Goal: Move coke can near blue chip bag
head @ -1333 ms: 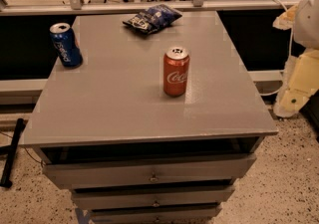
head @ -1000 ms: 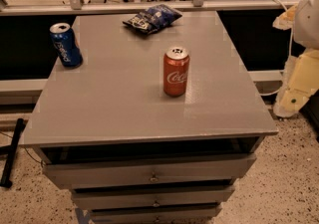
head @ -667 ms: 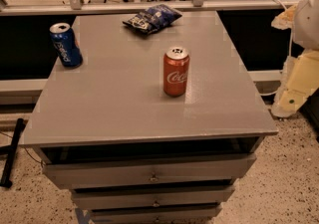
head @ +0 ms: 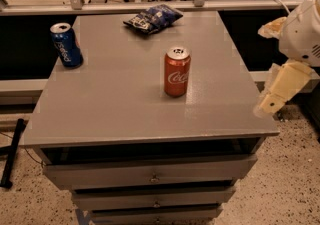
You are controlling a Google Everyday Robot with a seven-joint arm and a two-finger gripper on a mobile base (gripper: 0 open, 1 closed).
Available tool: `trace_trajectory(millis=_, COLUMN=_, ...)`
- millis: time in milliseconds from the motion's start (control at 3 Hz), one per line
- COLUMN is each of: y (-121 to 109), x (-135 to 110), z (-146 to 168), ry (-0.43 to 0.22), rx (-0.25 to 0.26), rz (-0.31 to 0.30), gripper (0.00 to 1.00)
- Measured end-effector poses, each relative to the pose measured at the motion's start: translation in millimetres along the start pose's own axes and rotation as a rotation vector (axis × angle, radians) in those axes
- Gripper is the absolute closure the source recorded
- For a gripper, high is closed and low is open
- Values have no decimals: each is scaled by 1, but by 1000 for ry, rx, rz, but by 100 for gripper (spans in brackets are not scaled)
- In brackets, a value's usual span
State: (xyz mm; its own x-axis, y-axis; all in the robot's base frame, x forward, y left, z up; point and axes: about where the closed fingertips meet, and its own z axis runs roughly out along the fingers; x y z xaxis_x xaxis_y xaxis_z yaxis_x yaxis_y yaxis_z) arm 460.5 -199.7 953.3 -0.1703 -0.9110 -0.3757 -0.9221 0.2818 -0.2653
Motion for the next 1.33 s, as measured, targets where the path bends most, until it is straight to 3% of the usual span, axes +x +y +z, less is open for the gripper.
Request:
trace_trajectory(millis=1000, y=-49, x=-43, z=74, ry=-364, rx=-3, rz=-2, gripper=0)
trace_trajectory(millis=1333, y=-57, x=-58, z=94, ry=-457, rx=-16, rz=16, gripper=0)
